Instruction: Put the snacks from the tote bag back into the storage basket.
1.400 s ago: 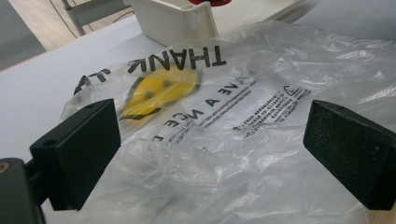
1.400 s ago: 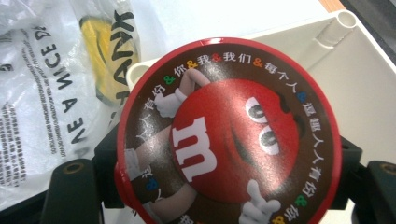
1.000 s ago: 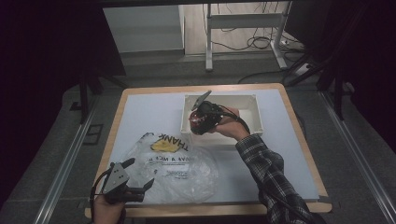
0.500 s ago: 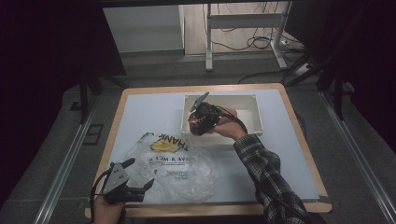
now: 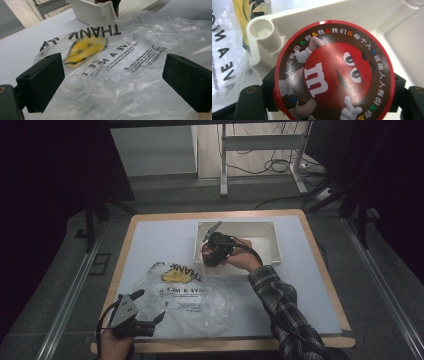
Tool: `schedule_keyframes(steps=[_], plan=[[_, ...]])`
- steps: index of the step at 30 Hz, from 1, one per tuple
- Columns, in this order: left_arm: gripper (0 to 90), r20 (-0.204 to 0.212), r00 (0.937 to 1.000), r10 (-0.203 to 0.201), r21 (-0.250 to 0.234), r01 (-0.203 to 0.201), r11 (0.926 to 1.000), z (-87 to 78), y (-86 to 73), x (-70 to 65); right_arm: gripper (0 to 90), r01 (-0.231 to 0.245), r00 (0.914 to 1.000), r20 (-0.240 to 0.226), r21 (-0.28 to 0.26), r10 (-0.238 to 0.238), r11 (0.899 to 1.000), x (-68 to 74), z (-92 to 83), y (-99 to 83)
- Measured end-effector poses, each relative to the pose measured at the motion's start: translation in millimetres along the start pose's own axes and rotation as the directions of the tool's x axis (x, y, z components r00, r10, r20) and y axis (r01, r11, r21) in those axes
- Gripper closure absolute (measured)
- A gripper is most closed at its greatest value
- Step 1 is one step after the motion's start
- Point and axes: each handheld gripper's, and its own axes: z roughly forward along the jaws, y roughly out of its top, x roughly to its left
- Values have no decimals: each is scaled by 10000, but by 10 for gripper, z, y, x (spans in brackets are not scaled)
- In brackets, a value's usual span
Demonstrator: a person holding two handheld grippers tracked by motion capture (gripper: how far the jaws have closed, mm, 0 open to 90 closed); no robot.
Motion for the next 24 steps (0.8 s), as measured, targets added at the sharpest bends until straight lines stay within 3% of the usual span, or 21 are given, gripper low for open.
schedule_keyframes(steps=[14, 24], plan=[[39, -9, 10000, 15, 4, -15, 10000, -1, 0, 0, 257, -656, 9976, 244, 240, 650, 9976, -25, 137, -28], [39, -26, 10000, 20, -2, -20, 10000, 0, 0, -1, 257, -1126, 9933, 285, 112, 1123, 9936, -34, 197, -36]])
